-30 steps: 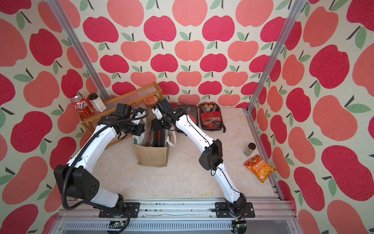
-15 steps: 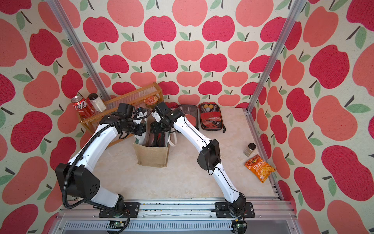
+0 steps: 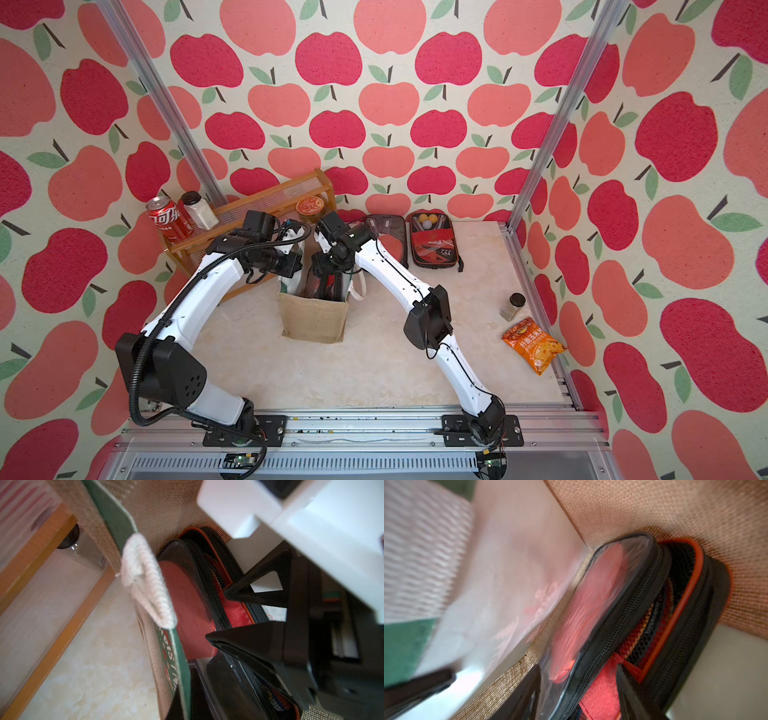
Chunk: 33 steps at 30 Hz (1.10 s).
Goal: Remove the ping pong set from the canvas bag
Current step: Pick up the ping pong set from the canvas bag.
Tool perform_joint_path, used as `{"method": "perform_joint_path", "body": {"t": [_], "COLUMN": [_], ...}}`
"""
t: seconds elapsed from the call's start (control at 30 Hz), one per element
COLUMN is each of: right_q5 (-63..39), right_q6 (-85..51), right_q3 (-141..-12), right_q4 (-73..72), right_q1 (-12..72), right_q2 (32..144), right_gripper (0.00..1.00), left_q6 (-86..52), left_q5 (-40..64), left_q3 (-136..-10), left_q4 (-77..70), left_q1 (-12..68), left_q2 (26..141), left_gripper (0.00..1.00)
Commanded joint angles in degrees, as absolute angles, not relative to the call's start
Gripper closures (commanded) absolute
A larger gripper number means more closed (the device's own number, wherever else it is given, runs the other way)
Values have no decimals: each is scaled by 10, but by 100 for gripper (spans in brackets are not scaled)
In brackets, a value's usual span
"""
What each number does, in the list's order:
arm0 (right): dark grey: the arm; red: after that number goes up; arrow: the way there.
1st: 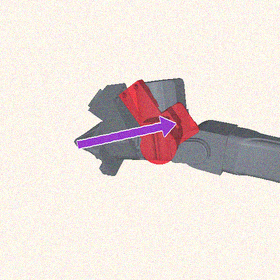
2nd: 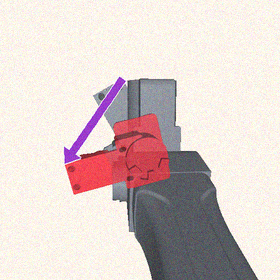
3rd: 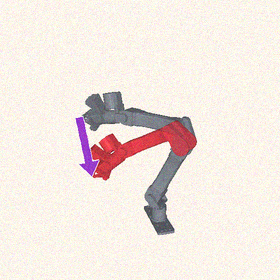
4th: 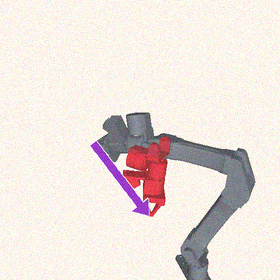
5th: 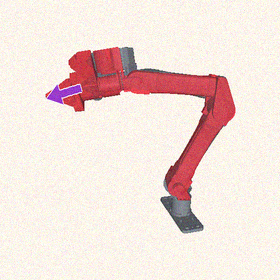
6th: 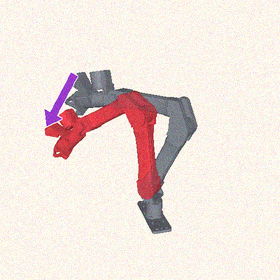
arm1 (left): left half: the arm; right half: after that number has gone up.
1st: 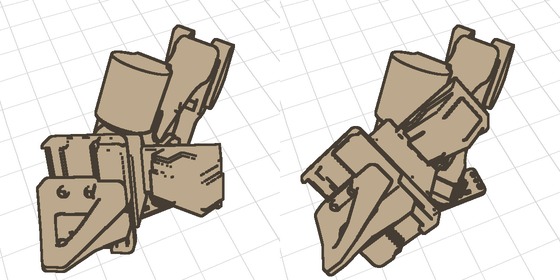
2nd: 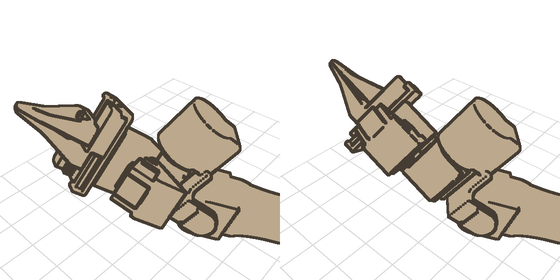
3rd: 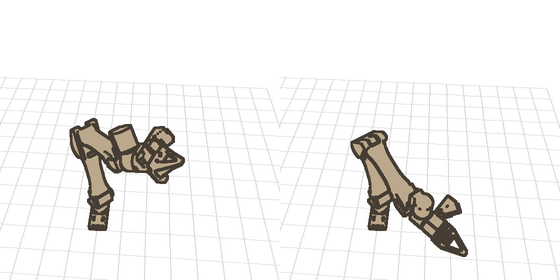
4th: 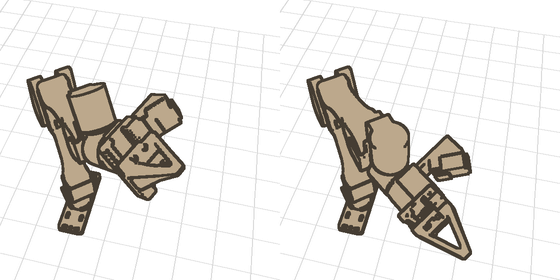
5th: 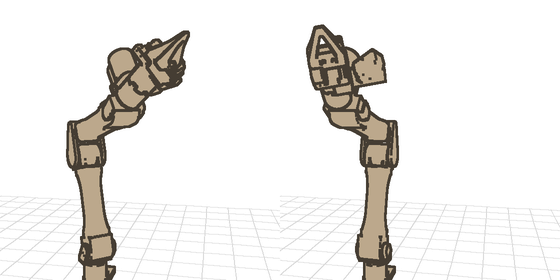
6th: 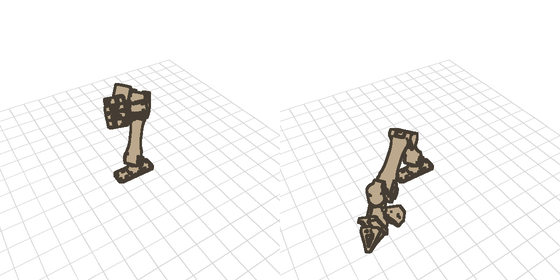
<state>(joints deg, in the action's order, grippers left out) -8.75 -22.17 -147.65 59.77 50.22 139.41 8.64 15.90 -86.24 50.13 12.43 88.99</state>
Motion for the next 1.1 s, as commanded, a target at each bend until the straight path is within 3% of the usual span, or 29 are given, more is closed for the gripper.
{"method": "perform_joint_path", "body": {"t": [0.0,0.6,0.9,1.07], "right_q5": [-73,-122,-178,-102], "right_q6": [-226,-246,-241,-220], "right_q3": [-1486,-1527,-1430,-1557], "right_q4": [641,625,506,642], "right_q1": [501,505,522,522], "right_q2": [1429,1500,1428,1496], "right_gripper": [40,42,44,45], "left_q6": [97,100,100,99], "left_q5": [168,167,163,167], "left_q3": [-878,-871,-868,-861], "left_q4": [494,490,487,483], "left_q1": [128,130,129,123], "left_q2": [895,899,899,896], "left_gripper": [100,100,100,100]}}
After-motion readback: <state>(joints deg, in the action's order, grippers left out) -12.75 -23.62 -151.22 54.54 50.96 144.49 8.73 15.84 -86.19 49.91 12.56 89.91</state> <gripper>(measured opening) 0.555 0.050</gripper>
